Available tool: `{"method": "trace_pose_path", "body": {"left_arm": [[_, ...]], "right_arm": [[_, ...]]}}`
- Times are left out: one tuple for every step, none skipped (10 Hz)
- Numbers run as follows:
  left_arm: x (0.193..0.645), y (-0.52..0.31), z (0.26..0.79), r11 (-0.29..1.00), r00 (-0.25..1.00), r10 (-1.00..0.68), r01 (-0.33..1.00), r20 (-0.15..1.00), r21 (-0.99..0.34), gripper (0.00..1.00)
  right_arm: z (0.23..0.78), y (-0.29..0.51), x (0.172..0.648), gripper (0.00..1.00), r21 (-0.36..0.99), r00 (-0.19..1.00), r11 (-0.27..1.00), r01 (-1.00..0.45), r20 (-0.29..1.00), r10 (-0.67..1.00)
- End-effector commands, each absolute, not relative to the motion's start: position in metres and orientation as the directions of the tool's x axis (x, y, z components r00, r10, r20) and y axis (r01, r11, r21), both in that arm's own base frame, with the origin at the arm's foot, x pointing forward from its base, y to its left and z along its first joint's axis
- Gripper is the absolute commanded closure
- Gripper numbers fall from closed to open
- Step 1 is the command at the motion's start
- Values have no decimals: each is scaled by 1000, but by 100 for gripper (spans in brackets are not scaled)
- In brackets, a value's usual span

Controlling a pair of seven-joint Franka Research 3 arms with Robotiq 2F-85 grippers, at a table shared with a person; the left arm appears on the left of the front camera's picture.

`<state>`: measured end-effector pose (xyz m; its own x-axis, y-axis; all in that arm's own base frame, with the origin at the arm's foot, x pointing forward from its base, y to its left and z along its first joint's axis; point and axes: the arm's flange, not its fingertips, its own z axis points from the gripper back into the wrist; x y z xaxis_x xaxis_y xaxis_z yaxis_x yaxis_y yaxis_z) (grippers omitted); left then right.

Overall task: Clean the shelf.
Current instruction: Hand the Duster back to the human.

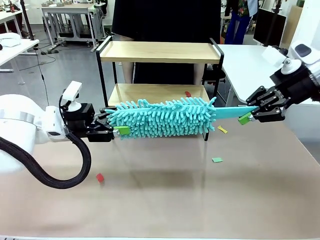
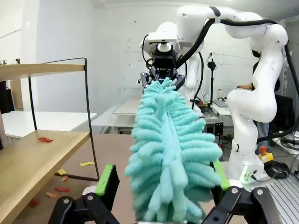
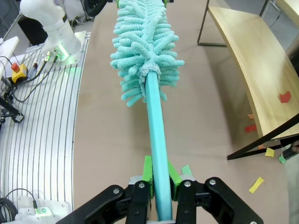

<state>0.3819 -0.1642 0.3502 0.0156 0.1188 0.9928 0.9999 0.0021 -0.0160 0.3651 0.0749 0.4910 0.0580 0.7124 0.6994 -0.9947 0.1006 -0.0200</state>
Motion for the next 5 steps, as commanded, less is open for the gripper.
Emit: {"method": "trace_pose_path", "body": {"left_arm": [[366, -176, 352, 8, 4, 133, 1000, 991, -6, 0], [365, -181, 353, -1, 0, 128, 1000, 992, 0, 0], [365, -185, 353, -9, 0, 126, 1000, 992, 1, 0], [365, -187, 352, -15, -2, 126, 1000, 992, 4, 0], [365, -185, 350, -29, -29, 114, 999, 993, 32, 59]], "right_arm": [[491, 75, 366, 88, -39, 31, 86, -996, 724, 689], [491, 75, 366, 88, -39, 31, 86, -996, 724, 689], [491, 75, 366, 88, -39, 31, 86, -996, 724, 689], [491, 75, 366, 88, -39, 31, 86, -996, 724, 689], [491, 75, 366, 88, -39, 31, 86, -996, 724, 689]]}}
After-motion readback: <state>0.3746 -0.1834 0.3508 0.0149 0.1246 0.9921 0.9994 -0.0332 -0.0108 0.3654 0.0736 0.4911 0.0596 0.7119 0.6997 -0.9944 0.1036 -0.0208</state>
